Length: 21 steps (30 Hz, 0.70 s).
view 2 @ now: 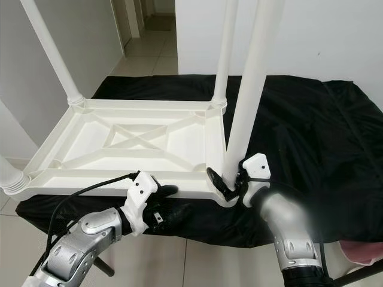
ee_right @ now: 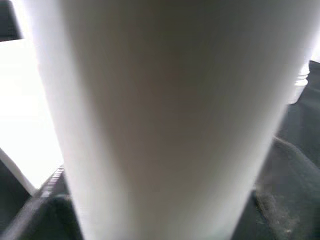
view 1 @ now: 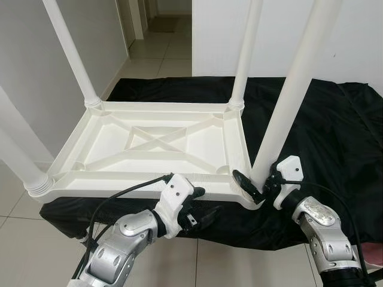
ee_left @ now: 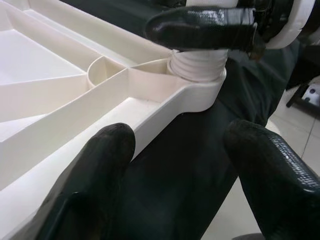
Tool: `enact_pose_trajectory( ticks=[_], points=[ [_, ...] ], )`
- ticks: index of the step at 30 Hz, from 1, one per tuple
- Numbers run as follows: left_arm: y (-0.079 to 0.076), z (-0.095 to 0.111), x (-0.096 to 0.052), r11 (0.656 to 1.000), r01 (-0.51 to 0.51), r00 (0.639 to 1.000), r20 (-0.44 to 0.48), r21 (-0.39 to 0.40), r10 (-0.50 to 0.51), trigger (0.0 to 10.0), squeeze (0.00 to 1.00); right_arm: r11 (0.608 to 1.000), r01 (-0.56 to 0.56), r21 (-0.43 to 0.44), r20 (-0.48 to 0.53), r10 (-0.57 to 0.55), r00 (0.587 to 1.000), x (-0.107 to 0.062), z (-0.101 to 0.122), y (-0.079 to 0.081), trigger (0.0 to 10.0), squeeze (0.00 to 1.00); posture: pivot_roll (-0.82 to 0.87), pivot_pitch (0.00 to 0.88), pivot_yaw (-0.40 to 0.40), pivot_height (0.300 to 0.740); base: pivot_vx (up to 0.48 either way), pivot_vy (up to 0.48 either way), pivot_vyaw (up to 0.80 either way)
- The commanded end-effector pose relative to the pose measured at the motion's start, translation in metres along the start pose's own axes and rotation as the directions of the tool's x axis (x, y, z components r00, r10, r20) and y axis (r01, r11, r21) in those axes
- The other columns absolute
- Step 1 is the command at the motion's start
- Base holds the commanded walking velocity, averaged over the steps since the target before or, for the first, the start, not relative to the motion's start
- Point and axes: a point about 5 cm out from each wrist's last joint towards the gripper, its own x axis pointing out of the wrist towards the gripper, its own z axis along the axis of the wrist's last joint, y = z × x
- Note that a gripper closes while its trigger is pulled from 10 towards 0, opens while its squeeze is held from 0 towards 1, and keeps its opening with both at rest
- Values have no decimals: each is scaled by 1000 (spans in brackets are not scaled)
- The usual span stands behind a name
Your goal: Building children table
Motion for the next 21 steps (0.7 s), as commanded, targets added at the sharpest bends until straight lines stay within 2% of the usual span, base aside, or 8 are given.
enact_pose_trajectory(
  ticks=[1, 2, 3, 15, 16, 17, 18, 21],
  points=[
    [2, 1, 0, 999, -12, 1000, -6, 35, 13, 10000, 0, 998, -57, 16, -10, 57, 998, 4, -5, 8, 2627, 0, -65, 3, 61, 740, 0, 0, 0],
    [2, 2, 1, 999, -13, 1000, -7, 39, 14, 10000, 0, 998, -62, 15, -8, 62, 998, 4, -5, 8, 2627, 0, -65, 3, 61, 740, 0, 0, 0],
    [2, 2, 1, 999, -16, 1000, -6, 42, 16, 10000, 0, 998, -65, 16, -7, 66, 998, 4, -5, 8, 0, 0, -65, 3, 61, 740, 0, 0, 0],
    [-1, -1, 1, 999, -23, 1000, -13, 40, 24, 10000, 0, 996, -74, 42, -7, 75, 997, -1, -6, 9, 0, 0, -67, 8, 47, 740, 0, 0, 0],
    [-1, -1, 1, 999, -24, 1000, -13, 41, 25, 10000, 0, 997, -63, 50, -6, 63, 998, -1, -5, 11, 4980, 0, -68, 8, 45, 740, 0, 0, 0],
    [-1, -1, 1, 999, -24, 1000, -13, 41, 25, 10000, 0, 997, -63, 50, -6, 63, 998, -1, -5, 11, 4980, 0, -68, 8, 45, 740, 0, 0, 0],
    [-1, -1, 1, 999, -25, 1000, -13, 43, 26, 10000, 0, 997, -45, 60, -6, 45, 999, -1, -5, 12, 10000, 0, -68, 8, 45, 740, 0, 0, 0],
    [-1, -1, 1, 999, -27, 1000, -13, 44, 28, 10000, 0, 997, -11, 79, -3, 11, 1000, -2, -3, 14, 10000, 0, -69, 7, 42, 740, 0, 0, 0]
  ],
)
